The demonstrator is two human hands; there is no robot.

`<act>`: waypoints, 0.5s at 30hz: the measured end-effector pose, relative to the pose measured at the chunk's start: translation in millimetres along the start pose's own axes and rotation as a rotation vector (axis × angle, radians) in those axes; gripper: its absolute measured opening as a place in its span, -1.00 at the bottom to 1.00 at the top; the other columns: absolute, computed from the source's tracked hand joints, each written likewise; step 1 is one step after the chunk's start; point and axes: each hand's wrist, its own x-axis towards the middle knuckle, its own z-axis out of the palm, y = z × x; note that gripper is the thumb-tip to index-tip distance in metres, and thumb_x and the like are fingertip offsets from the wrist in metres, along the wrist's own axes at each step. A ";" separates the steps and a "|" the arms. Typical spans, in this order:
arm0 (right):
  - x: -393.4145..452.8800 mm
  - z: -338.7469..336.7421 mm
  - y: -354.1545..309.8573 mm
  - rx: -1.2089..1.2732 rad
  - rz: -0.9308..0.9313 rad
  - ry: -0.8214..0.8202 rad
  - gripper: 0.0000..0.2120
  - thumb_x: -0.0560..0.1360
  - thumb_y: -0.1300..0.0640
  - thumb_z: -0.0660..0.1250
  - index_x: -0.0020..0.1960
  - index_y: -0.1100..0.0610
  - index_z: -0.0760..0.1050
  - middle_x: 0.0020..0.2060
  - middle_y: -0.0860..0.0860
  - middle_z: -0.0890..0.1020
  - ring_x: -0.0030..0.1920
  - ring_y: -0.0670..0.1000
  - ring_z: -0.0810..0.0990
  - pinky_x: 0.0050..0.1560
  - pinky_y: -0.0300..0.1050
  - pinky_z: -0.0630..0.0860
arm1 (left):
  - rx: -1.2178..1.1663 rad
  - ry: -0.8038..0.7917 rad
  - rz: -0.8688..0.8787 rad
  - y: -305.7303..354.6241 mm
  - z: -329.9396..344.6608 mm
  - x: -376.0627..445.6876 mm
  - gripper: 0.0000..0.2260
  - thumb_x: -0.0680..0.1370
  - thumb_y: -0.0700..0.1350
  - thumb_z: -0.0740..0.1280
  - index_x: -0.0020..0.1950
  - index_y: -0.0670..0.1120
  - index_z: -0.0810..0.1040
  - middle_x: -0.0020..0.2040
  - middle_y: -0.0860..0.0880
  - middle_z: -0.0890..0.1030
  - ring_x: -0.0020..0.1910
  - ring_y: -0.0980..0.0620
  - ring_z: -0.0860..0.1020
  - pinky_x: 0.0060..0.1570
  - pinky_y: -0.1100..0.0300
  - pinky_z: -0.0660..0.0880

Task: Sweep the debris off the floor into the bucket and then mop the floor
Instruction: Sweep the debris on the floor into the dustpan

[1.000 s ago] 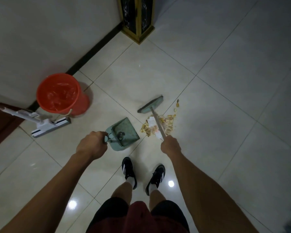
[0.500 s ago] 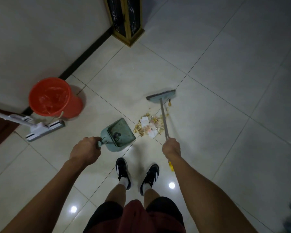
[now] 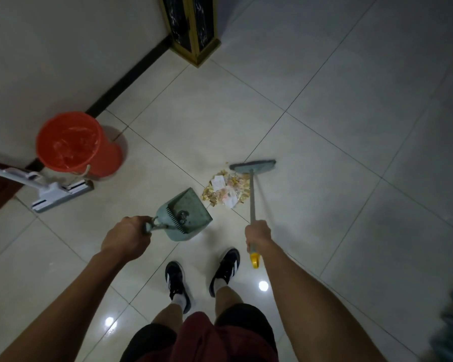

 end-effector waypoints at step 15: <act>-109.3 34.2 47.2 -0.083 -0.192 0.131 -0.77 0.55 0.21 0.19 0.07 0.21 0.60 -0.06 0.19 0.68 -0.28 0.16 0.68 -0.40 -0.02 0.65 | -0.044 -0.018 0.084 -46.7 2.4 -17.0 -0.80 0.51 -0.14 0.36 0.09 0.04 0.66 0.00 -0.13 0.68 -0.03 -0.22 0.63 -0.09 0.05 0.55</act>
